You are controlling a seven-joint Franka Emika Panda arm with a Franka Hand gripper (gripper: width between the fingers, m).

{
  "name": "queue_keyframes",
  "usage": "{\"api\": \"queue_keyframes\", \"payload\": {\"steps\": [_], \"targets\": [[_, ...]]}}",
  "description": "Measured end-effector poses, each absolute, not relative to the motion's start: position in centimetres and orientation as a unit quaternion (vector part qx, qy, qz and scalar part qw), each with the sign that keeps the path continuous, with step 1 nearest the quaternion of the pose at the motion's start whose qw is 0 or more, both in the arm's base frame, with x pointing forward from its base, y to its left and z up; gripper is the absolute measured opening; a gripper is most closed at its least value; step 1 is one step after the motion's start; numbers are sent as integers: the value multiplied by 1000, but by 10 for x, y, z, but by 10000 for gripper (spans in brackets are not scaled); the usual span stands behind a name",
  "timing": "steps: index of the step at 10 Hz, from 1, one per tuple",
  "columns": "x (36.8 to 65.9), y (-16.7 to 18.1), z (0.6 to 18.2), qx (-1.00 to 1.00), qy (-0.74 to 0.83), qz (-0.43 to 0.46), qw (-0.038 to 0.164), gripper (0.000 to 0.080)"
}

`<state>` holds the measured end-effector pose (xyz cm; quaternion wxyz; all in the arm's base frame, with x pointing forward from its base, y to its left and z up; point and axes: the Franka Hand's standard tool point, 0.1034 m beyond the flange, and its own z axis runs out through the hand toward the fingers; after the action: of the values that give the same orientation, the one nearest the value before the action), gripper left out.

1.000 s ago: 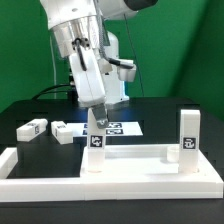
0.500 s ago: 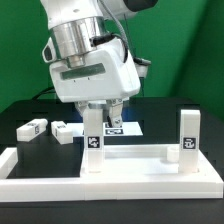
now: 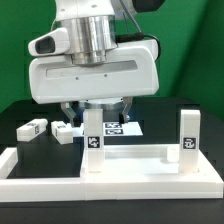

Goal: Assemble desk

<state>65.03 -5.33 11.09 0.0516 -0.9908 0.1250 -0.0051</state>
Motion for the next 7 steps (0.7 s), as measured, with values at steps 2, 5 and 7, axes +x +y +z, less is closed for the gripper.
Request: {"api": "queue_keyframes", "payload": {"steps": [2, 5, 7], "targets": [[650, -53, 110, -990, 132, -4, 52, 538], [648, -57, 109, -969, 242, 3, 51, 309], [649, -60, 108, -930, 364, -3, 50, 300]]}}
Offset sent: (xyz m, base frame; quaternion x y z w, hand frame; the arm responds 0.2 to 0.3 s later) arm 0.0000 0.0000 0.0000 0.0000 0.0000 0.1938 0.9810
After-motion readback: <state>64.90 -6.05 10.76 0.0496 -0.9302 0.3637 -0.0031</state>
